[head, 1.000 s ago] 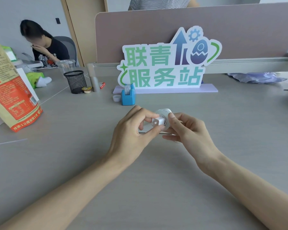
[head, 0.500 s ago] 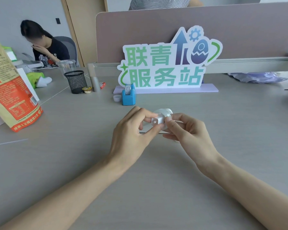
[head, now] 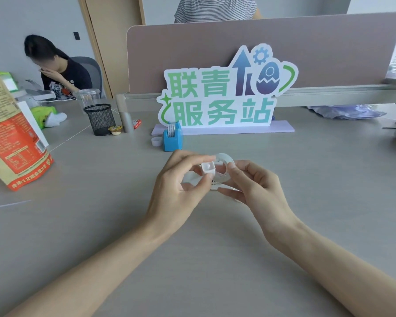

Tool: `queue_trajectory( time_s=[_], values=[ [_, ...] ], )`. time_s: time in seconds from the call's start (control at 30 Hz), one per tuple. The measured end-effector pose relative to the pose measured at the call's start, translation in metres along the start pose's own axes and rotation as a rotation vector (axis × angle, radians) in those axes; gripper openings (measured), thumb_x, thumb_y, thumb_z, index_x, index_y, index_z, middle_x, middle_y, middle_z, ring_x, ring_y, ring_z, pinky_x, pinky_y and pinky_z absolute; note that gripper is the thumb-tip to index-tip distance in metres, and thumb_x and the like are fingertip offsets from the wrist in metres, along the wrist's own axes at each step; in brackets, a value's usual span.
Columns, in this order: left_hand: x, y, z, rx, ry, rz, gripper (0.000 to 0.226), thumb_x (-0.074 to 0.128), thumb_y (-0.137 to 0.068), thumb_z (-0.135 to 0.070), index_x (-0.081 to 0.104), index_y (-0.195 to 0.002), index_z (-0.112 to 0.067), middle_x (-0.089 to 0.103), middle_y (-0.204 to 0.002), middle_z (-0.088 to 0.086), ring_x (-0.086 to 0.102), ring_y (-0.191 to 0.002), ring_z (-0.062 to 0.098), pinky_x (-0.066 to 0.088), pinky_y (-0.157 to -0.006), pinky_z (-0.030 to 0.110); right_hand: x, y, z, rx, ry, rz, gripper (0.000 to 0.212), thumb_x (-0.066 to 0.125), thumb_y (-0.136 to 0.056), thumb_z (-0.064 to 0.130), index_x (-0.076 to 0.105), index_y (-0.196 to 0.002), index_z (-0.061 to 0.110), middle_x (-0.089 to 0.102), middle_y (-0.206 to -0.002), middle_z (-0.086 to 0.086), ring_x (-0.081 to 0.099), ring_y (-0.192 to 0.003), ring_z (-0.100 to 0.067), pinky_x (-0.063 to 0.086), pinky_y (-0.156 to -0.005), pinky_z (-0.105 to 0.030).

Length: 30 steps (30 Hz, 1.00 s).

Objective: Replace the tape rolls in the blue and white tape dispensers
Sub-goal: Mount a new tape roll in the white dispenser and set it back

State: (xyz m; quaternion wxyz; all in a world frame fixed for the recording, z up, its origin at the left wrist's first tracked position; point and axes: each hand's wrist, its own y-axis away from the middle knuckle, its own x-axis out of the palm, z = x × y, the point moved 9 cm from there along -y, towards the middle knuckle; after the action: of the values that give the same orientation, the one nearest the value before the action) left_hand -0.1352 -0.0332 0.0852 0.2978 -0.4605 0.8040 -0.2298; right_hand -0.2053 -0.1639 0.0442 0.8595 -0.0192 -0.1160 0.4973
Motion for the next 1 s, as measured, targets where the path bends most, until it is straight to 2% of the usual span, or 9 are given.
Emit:
queue_trajectory(
  time_s=[0.07,0.17,0.23,0.37,0.53,0.7,0.83,1.0],
  values=[
    [-0.001,0.000,-0.001,0.024,-0.032,-0.005,0.030,0.065,-0.085,-0.013,0.069,-0.108,-0.032,0.051,-0.098,-0.015,0.061,-0.093,0.011,0.055,-0.068,0.024,-0.001,0.000,-0.001,0.013,-0.029,-0.011,0.024,0.057,-0.096,0.021,0.069,-0.103,0.002,0.076,-0.104,-0.007,0.069,-0.103,-0.027,0.060,-0.081,-0.027],
    [-0.006,0.000,0.003,-0.006,-0.016,-0.046,0.040,0.066,-0.079,-0.011,0.060,-0.109,-0.037,0.054,-0.100,-0.013,0.061,-0.105,0.014,0.056,-0.074,0.028,-0.002,0.000,-0.002,0.028,-0.037,-0.018,0.025,0.059,-0.095,0.022,0.069,-0.103,0.001,0.074,-0.106,-0.012,0.069,-0.104,-0.029,0.060,-0.081,-0.026],
    [-0.009,0.000,0.007,-0.041,0.021,-0.068,0.040,0.066,-0.076,-0.010,0.054,-0.103,-0.038,0.058,-0.099,-0.011,0.061,-0.109,0.014,0.056,-0.075,0.028,-0.002,0.000,-0.004,0.036,-0.033,-0.020,0.027,0.060,-0.095,0.024,0.069,-0.103,0.000,0.074,-0.107,-0.012,0.068,-0.105,-0.030,0.060,-0.082,-0.027],
    [-0.011,0.001,0.003,-0.006,-0.028,-0.085,0.033,0.068,-0.076,-0.010,0.052,-0.094,-0.032,0.061,-0.098,-0.006,0.062,-0.102,0.012,0.057,-0.068,0.027,-0.003,-0.001,-0.005,0.046,-0.042,-0.018,0.028,0.059,-0.095,0.024,0.069,-0.102,0.000,0.074,-0.107,-0.013,0.070,-0.101,-0.027,0.060,-0.084,-0.029],
    [-0.005,0.001,-0.007,0.127,-0.155,-0.039,0.026,0.072,-0.080,-0.002,0.067,-0.102,-0.016,0.059,-0.099,-0.006,0.061,-0.091,0.010,0.057,-0.061,0.031,-0.003,-0.001,-0.005,0.046,-0.054,-0.011,0.028,0.059,-0.095,0.024,0.069,-0.103,-0.001,0.074,-0.105,-0.010,0.068,-0.083,-0.015,0.059,-0.084,-0.028],
    [-0.002,0.001,-0.004,0.120,-0.197,-0.016,0.027,0.077,-0.078,-0.010,0.068,-0.101,-0.020,0.059,-0.091,-0.009,0.060,-0.086,0.009,0.051,-0.058,0.035,0.003,0.002,-0.005,0.066,-0.032,0.033,0.019,0.061,-0.094,0.021,0.071,-0.096,0.005,0.074,-0.101,-0.013,0.072,-0.096,-0.025,0.058,-0.089,-0.032],
    [-0.008,0.000,-0.004,0.141,-0.263,-0.052,0.019,0.079,-0.074,-0.030,0.070,-0.090,-0.024,0.058,-0.083,-0.008,0.053,-0.074,0.006,0.039,-0.062,0.019,0.006,0.003,-0.005,0.070,-0.035,0.051,0.016,0.062,-0.093,0.019,0.070,-0.096,0.005,0.075,-0.099,-0.009,0.072,-0.099,-0.026,0.059,-0.085,-0.028],
    [-0.009,-0.001,-0.005,0.161,-0.337,-0.061,0.019,0.079,-0.074,-0.030,0.073,-0.088,-0.020,0.055,-0.078,-0.006,0.052,-0.072,0.005,0.034,-0.065,0.010,0.005,0.003,-0.004,0.045,-0.001,0.053,0.019,0.063,-0.093,0.018,0.070,-0.101,0.002,0.076,-0.103,-0.010,0.071,-0.101,-0.022,0.059,-0.086,-0.028]
  ],
)
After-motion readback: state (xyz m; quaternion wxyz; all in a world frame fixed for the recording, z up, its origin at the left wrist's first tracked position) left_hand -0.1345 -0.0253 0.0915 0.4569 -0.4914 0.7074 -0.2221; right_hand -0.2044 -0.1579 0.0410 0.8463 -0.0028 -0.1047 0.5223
